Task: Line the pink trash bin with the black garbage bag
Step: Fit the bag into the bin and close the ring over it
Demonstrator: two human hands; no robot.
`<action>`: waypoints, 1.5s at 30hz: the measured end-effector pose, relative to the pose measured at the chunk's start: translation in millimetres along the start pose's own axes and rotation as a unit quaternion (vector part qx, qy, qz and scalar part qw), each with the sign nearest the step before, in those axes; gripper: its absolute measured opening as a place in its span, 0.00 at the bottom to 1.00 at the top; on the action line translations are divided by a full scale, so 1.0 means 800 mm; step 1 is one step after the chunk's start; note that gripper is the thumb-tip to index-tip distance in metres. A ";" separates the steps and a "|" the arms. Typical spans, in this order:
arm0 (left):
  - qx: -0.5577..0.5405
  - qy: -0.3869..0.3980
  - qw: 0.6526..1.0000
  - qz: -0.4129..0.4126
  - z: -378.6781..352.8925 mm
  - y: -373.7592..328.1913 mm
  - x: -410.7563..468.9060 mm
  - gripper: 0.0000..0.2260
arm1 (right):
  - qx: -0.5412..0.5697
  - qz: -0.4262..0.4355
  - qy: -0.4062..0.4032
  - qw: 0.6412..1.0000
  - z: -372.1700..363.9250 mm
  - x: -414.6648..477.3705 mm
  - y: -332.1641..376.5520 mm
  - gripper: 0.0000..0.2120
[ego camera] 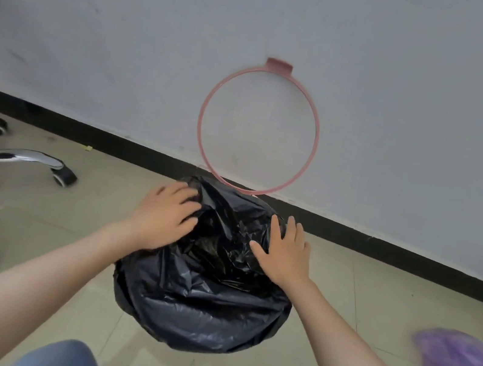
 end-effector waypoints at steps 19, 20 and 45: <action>-0.130 0.058 0.979 0.147 -0.061 0.011 -0.068 0.36 | -0.155 0.169 0.315 0.921 -0.070 0.007 0.083 0.23; -0.139 0.052 0.978 0.143 -0.062 0.010 -0.067 0.37 | -0.179 0.185 0.253 0.933 -0.062 0.012 0.085 0.22; -0.161 0.027 0.976 0.146 -0.075 0.010 -0.065 0.44 | -0.291 0.147 0.371 0.869 -0.140 0.082 0.137 0.30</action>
Point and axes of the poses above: each hand's wrist, its own x-axis towards the middle knuckle, its own z-axis out of the back of the hand, y = z × x, the point moved 2 cm from there along x, towards the middle knuckle, and after that the axes turned 15 degrees about y, right-handed, at the moved point
